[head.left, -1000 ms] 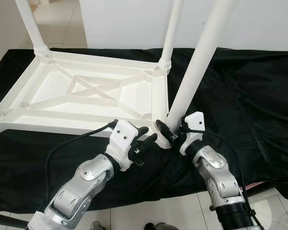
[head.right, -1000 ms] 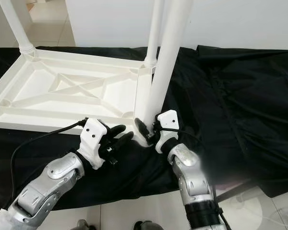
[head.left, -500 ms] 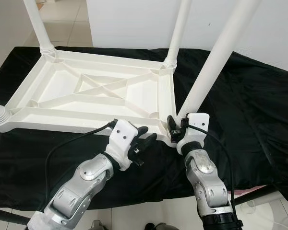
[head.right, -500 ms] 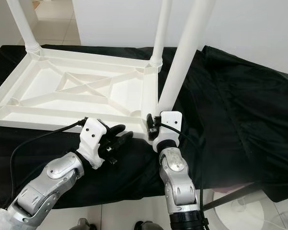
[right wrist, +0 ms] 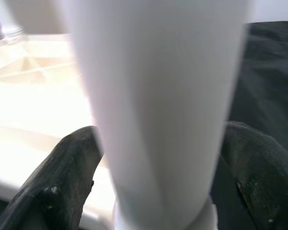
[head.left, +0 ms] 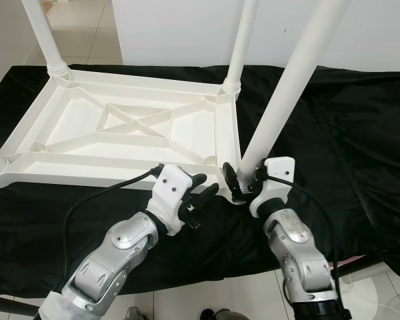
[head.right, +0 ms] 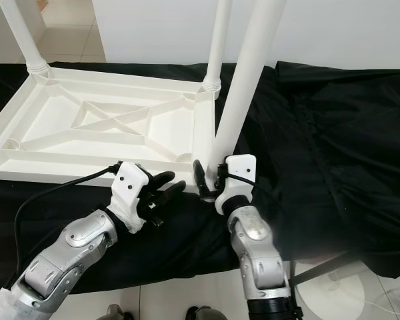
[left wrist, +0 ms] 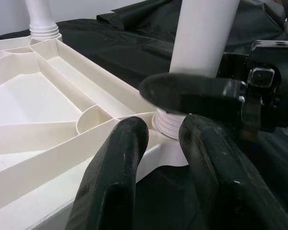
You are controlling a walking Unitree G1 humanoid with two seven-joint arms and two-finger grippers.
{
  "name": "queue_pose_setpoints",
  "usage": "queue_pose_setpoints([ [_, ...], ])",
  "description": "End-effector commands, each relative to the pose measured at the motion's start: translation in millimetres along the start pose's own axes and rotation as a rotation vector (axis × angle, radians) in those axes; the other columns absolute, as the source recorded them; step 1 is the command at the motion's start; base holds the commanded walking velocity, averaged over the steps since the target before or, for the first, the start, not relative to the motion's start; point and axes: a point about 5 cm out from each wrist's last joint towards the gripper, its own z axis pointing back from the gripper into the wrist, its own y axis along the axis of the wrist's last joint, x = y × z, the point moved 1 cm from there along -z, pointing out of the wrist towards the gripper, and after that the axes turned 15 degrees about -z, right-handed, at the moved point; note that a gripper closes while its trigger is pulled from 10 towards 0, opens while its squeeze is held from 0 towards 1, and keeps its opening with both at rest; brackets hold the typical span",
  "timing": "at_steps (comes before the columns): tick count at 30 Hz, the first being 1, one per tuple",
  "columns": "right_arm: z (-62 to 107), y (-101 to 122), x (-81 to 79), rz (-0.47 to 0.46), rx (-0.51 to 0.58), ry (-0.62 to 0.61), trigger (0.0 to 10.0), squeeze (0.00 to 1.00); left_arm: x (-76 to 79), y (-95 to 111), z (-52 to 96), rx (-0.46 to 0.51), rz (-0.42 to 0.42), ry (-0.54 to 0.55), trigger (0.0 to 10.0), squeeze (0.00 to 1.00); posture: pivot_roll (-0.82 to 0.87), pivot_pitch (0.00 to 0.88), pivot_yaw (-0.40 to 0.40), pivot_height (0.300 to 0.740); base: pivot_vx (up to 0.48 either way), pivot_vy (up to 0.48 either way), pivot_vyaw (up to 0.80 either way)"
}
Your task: Building children table
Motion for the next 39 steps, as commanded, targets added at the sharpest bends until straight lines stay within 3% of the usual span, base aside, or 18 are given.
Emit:
queue_pose_setpoints([
  [1,3.4,0.5,-0.7,-0.004,-0.014,0.046,10.0,0.0,8.9,0.8,2.3,0.026,-0.003,-0.111,10.0,0.0,-0.07,0.131,-0.045,0.74,0.0,0.0,0.0],
  [3,4.8,3.9,4.1,0.038,-0.028,0.116,10.0,0.0,9.2,1.0,3.2,0.028,-0.005,-0.123,10.0,0.0,-0.07,0.131,-0.042,0.74,0.0,0.0,0.0],
  [5,4.8,8.8,14.9,0.122,-0.078,0.262,10.0,0.0,11.3,2.1,5.0,0.034,0.001,-0.167,10.0,0.0,-0.08,0.131,-0.035,0.74,0.0,0.0,0.0],
  [11,-6.9,9.1,20.5,0.192,-0.129,0.367,10.0,0.0,13.1,2.3,3.8,0.036,-0.001,-0.192,10.0,0.0,-0.08,0.128,-0.031,0.74,0.0,0.0,0.0],
  [12,-10.0,7.3,21.4,0.194,-0.145,0.382,0.9,0.0,13.1,2.4,2.9,0.036,-0.006,-0.191,10.0,0.0,-0.07,0.122,-0.034,0.74,0.0,0.0,0.0],
  [13,-11.8,6.2,22.1,0.193,-0.156,0.393,0.0,0.0,13.1,2.5,2.4,0.035,-0.009,-0.19,10.0,0.0,-0.07,0.122,-0.034,0.74,0.0,0.0,0.0],
  [19,-8.2,1.7,23.1,0.181,-0.179,0.41,0.0,0.0,10.4,1.4,2.8,0.028,-0.006,-0.162,10.0,0.0,-0.06,0.123,-0.045,0.74,0.0,0.0,0.0],
  [20,-5.8,0.2,24.1,0.174,-0.186,0.415,0.0,0.0,9.8,1.6,3.2,0.033,0.018,-0.153,10.0,1.0,-0.06,0.123,-0.051,0.74,0.0,0.0,0.0],
  [22,-3.0,-1.4,26.1,0.155,-0.192,0.41,0.0,0.0,11.0,3.1,4.2,0.045,0.051,-0.161,10.0,1.0,-0.06,0.123,-0.051,0.74,0.0,0.0,0.0],
  [23,-1.8,-1.6,26.8,0.149,-0.192,0.4,1.6,0.0,11.9,3.9,4.6,0.049,0.056,-0.167,10.0,1.0,-0.06,0.123,-0.051,0.74,0.0,0.0,0.0],
  [24,-1.6,-1.8,27.6,0.147,-0.19,0.397,1.6,0.0,12.5,4.3,4.7,0.051,0.056,-0.171,10.0,1.0,-0.06,0.123,-0.051,0.74,0.0,0.0,0.0],
  [25,-1.4,-1.4,27.9,0.12,-0.181,0.379,10.0,0.0,12.9,3.3,4.4,0.039,0.038,-0.17,10.0,1.0,-0.06,0.119,-0.052,0.74,0.0,0.0,0.0],
  [26,-1.4,-0.9,28.4,0.107,-0.173,0.361,10.0,0.0,12.7,2.7,4.0,0.033,0.02,-0.165,10.0,0.75,-0.06,0.119,-0.052,0.74,0.0,0.0,0.0],
  [27,-1.4,-0.9,28.4,0.107,-0.173,0.361,10.0,0.0,12.7,2.7,4.0,0.033,0.02,-0.165,10.0,0.75,-0.06,0.119,-0.052,0.74,0.0,0.0,0.0],
  [28,-1.4,-0.3,28.3,0.103,-0.159,0.35,10.0,0.0,12.0,2.0,3.7,0.027,0.002,-0.158,10.0,0.0,-0.06,0.116,-0.05,0.74,0.0,0.0,0.0],
  [35,0.5,4.6,26.6,0.078,-0.084,0.243,10.0,0.0,10.4,2.0,2.9,0.028,-0.011,-0.157,10.0,0.0,-0.06,0.11,-0.047,0.74,0.0,0.0,0.0],
  [38,1.3,4.7,26.0,0.081,-0.055,0.148,10.0,0.0,7.9,1.3,1.5,0.024,-0.013,-0.136,10.0,0.0,-0.07,0.107,-0.044,0.74,0.0,0.0,0.0],
  [39,1.7,2.4,23.1,0.049,-0.035,0.057,10.0,0.0,6.1,0.9,0.8,0.018,0.003,-0.123,10.0,0.0,-0.08,0.103,-0.043,0.74,0.0,0.0,0.0],
])
